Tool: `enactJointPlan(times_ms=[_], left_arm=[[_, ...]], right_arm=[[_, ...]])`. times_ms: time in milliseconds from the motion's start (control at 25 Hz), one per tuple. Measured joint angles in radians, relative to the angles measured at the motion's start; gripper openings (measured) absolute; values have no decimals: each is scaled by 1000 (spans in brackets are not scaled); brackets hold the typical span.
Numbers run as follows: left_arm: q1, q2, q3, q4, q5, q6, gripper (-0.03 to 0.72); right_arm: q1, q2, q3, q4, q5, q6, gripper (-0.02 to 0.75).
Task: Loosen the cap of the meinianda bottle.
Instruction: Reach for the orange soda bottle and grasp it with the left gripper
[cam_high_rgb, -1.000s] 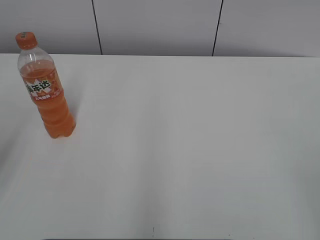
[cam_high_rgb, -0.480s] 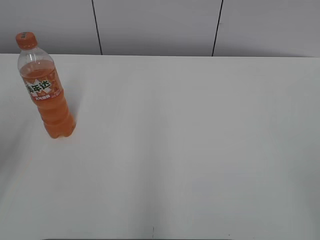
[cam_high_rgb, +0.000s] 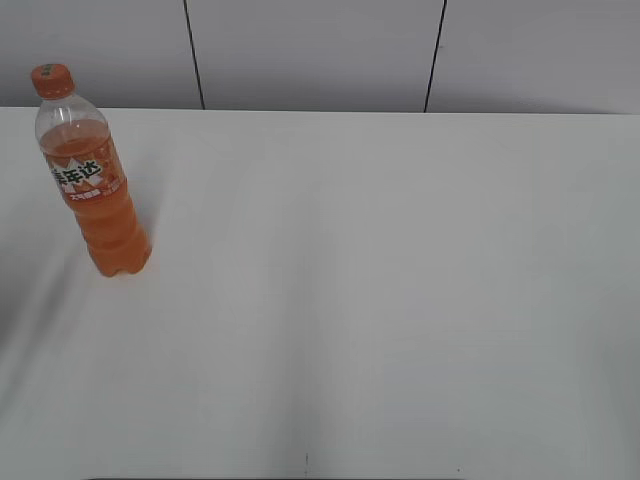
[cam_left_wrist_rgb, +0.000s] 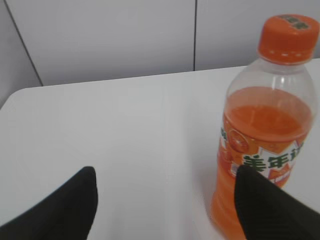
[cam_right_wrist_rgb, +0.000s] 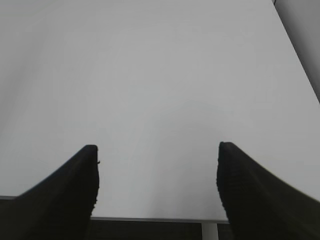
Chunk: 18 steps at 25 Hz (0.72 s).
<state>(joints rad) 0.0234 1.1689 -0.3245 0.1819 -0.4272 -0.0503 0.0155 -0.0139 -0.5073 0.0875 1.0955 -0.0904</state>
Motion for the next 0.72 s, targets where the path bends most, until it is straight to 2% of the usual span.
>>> enactJointPlan(times_ms=[200,440,720], left_arm=[[0,89,0,129,-67,-79,520],[0,207,0,306,-237,-167,520],[0,401,-1,336,-465,-179,523]], right_arm=[[0,0,0,0,0,0,554],[0,0,0,0,0,0,554],[0,0,0,0,0,0,554]])
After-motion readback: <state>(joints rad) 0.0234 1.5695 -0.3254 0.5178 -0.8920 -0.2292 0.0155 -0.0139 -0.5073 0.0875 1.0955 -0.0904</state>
